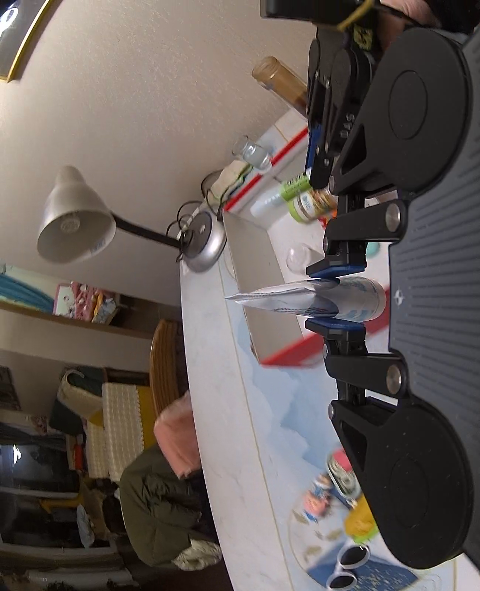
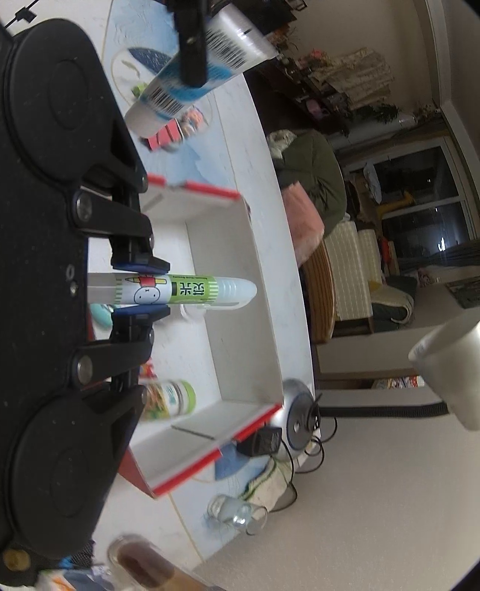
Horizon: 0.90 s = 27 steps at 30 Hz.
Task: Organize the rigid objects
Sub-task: 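Carry the ointment tube and glue stick with both tools into the red shoebox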
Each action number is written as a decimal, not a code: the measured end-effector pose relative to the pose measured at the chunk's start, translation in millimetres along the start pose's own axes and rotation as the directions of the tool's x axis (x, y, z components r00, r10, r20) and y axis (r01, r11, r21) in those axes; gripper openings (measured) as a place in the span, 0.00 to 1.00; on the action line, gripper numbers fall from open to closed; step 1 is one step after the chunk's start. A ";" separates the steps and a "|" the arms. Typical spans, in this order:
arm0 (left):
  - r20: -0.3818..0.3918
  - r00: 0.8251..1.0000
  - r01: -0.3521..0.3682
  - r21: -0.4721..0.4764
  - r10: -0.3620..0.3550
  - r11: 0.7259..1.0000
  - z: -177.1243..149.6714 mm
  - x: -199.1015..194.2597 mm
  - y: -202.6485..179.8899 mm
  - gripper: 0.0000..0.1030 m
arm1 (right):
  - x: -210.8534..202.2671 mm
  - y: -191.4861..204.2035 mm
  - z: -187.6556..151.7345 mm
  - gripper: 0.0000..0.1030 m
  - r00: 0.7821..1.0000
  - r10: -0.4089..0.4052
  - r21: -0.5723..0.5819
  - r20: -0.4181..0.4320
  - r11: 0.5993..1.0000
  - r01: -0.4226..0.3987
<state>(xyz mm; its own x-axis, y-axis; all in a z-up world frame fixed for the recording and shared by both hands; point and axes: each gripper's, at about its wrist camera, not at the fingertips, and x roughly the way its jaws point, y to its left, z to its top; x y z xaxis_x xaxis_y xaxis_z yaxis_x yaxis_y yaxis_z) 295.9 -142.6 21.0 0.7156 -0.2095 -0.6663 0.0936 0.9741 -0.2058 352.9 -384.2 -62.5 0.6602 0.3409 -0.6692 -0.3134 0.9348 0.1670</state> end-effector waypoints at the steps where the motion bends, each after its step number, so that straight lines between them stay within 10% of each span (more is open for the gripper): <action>1: -0.013 1.000 0.008 0.004 -0.008 1.000 3.6 6.2 -4.7 0.22 | 2.6 -4.3 1.8 0.15 1.000 -0.005 0.002 -0.001 1.000 0.005; 27: -0.374 0.925 -0.055 0.056 0.072 0.997 -5.9 174.8 -46.7 0.22 | 88.4 -58.6 -8.7 0.15 0.986 -0.041 -0.094 -0.162 0.995 0.026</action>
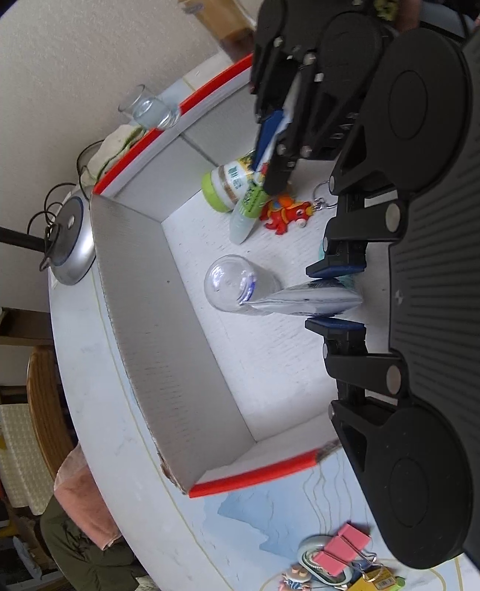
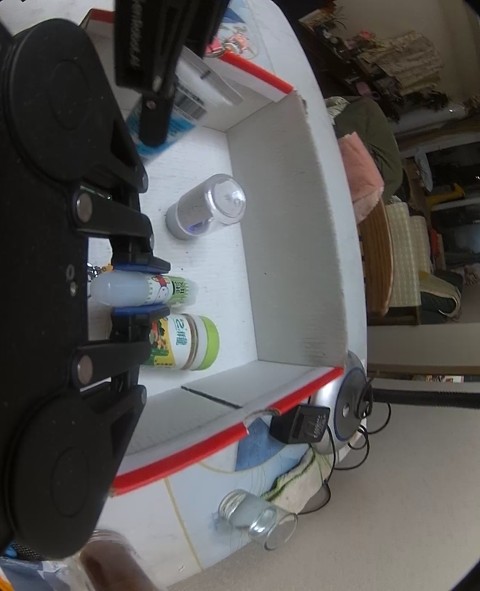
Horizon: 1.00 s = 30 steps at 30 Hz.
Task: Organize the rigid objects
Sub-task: 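Carry the ointment tube and glue stick with both tools into the red shoebox, then open both tools to drop the tube and glue stick into the box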
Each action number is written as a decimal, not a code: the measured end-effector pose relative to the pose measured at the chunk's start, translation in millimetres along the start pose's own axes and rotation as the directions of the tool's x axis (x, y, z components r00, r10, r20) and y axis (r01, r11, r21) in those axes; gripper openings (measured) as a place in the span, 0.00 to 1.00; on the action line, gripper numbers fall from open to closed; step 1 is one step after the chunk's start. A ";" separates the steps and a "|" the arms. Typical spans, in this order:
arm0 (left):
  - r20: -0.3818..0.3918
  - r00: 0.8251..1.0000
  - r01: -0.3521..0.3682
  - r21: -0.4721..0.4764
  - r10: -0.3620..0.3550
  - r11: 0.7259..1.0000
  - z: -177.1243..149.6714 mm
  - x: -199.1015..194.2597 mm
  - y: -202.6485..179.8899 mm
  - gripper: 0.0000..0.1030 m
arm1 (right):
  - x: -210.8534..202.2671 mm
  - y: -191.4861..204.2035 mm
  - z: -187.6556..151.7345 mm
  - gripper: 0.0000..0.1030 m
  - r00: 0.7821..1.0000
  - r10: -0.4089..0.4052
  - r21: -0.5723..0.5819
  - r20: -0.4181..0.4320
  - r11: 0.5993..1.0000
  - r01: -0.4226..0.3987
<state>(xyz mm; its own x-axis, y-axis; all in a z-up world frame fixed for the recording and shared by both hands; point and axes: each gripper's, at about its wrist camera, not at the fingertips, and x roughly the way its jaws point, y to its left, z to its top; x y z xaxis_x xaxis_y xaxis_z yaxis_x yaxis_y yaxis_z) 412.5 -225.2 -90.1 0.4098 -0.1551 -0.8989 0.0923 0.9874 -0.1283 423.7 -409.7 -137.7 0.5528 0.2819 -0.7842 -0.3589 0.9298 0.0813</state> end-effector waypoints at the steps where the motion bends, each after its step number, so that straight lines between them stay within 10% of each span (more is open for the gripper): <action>1: 0.002 1.000 0.002 0.002 -0.002 1.000 2.8 1.6 -0.7 0.22 | 1.0 -0.1 -0.4 0.15 1.000 0.003 -0.005 -0.001 1.000 -0.003; 30: -0.064 0.998 -0.011 0.037 0.013 0.999 11.8 46.6 -11.9 0.22 | -8.6 -12.3 1.7 0.43 0.997 0.079 -0.009 -0.021 0.997 -0.079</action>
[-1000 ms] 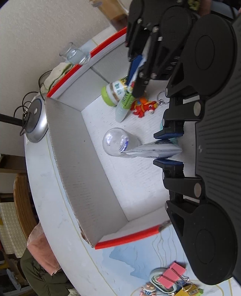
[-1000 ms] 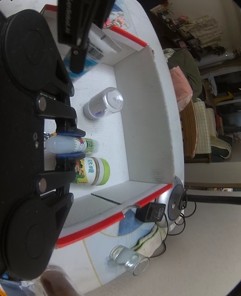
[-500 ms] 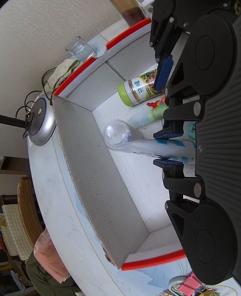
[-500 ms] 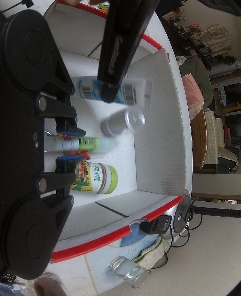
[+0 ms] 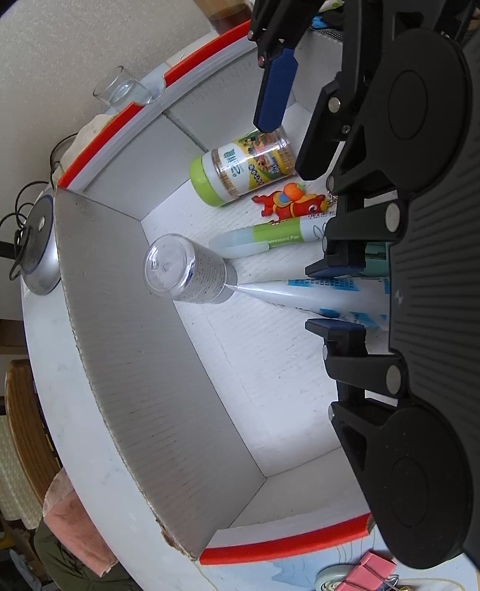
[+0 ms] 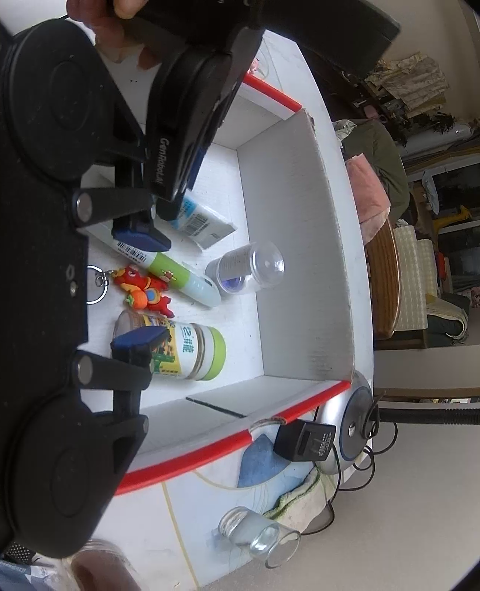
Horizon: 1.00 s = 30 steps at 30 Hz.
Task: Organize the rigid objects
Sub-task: 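Open both tools to drop the tube and glue stick into the box, then withdraw both tools from the box back over the table items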
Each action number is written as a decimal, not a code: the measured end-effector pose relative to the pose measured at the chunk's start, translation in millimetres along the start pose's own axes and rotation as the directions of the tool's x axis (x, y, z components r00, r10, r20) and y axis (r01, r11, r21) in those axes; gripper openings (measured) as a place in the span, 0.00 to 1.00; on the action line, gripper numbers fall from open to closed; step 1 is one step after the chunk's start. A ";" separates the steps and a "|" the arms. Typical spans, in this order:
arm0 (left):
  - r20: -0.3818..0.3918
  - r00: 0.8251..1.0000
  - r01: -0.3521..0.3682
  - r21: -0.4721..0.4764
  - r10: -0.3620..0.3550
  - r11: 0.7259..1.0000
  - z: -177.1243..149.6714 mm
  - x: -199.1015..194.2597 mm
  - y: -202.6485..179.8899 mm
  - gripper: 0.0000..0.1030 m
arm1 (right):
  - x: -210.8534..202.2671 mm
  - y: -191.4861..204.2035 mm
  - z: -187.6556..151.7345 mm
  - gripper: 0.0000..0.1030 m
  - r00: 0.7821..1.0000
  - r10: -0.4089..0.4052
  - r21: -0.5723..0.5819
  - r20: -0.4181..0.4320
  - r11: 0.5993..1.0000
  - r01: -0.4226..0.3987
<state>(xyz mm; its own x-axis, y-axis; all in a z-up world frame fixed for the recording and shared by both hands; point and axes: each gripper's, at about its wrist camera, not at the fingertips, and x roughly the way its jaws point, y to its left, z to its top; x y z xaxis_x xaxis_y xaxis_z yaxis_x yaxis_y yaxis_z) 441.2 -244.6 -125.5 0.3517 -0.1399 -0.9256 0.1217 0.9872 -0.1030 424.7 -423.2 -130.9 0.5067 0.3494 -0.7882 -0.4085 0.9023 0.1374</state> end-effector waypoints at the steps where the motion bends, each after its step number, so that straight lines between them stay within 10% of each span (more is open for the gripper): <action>1: 0.005 1.000 -0.007 0.006 0.007 1.000 -1.1 -2.1 -0.9 0.22 | -1.9 0.1 -0.3 0.44 1.000 0.000 0.000 0.001 1.000 0.000; 5: 0.034 0.999 0.008 0.012 -0.009 1.000 -4.6 -14.6 -1.4 0.23 | -12.3 0.5 -0.8 0.45 1.000 -0.001 0.002 0.014 1.000 0.001; 12: 0.125 0.992 0.025 -0.002 -0.024 1.000 -19.5 -48.6 3.6 0.57 | -36.0 7.0 -2.4 0.50 0.999 0.002 -0.002 0.046 1.000 -0.001; 30: 0.295 0.955 0.050 -0.051 -0.033 0.997 -81.1 -140.7 39.5 0.65 | -97.1 54.0 -8.9 0.66 0.990 0.020 -0.025 0.138 1.000 -0.017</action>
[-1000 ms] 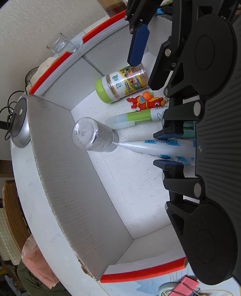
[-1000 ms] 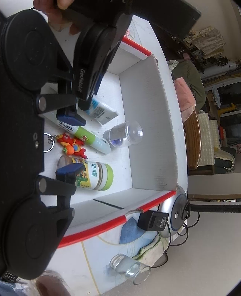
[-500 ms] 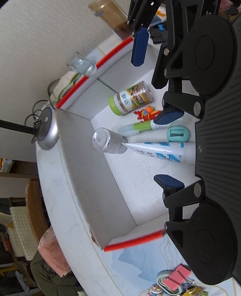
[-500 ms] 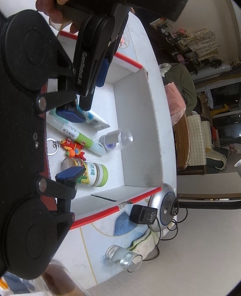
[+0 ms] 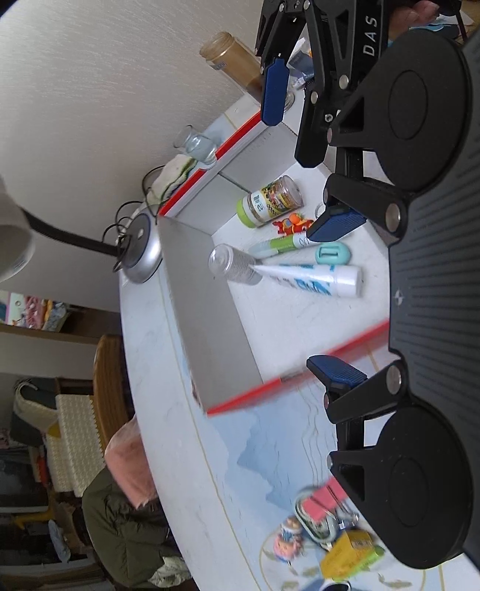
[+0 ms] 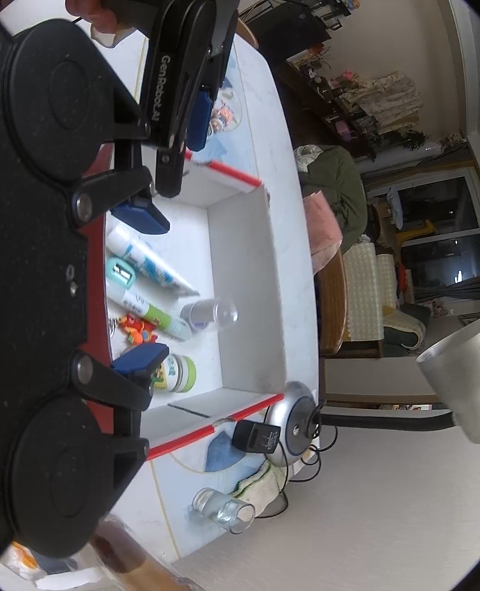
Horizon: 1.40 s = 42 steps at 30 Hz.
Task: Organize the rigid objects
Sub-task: 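Withdraw both tools from the box back over the table items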
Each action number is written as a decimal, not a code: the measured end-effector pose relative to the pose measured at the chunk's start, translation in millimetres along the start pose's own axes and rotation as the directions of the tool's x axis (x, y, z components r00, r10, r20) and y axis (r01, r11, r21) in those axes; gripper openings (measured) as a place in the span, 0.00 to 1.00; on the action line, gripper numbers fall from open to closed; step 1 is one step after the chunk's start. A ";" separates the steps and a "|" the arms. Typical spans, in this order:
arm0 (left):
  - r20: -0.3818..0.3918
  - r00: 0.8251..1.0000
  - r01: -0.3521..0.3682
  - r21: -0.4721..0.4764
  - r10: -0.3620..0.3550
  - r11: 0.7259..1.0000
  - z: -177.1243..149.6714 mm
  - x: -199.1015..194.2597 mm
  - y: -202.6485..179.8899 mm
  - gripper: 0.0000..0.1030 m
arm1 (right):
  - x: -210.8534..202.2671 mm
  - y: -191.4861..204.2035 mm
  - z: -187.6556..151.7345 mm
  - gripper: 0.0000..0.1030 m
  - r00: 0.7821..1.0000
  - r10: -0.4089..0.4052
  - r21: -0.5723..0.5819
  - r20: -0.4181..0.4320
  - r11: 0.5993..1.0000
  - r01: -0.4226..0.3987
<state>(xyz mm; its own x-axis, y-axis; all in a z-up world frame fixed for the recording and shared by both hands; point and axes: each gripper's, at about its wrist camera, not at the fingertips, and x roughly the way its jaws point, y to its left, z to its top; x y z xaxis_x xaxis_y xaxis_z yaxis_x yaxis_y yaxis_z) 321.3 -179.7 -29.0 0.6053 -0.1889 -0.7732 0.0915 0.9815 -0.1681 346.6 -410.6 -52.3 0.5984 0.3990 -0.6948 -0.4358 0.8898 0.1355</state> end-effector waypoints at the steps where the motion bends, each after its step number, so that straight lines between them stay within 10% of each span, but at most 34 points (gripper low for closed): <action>1: 0.007 1.000 -0.003 -0.002 0.003 1.000 -2.8 -6.0 4.0 0.65 | -2.3 4.1 -0.3 0.69 1.000 0.002 0.000 0.002 1.000 -0.002; 16: 0.071 0.997 -0.015 -0.122 0.024 0.992 -49.3 -71.6 99.4 0.80 | -13.1 87.3 -10.0 0.90 0.999 0.035 0.010 0.006 0.999 -0.035; 42: 0.109 0.977 -0.150 -0.263 0.184 0.953 -96.3 -87.1 299.7 1.00 | 60.1 241.0 -8.9 0.94 0.995 0.072 -0.090 -0.066 0.993 -0.078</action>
<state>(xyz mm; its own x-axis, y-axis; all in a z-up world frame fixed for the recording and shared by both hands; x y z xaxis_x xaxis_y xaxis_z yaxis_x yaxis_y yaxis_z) 219.8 127.9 -70.9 0.6944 -0.0004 -0.7196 -0.2116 0.9557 -0.2047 271.5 -174.2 -67.7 0.5196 0.4463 -0.7285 -0.5400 0.8324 0.1247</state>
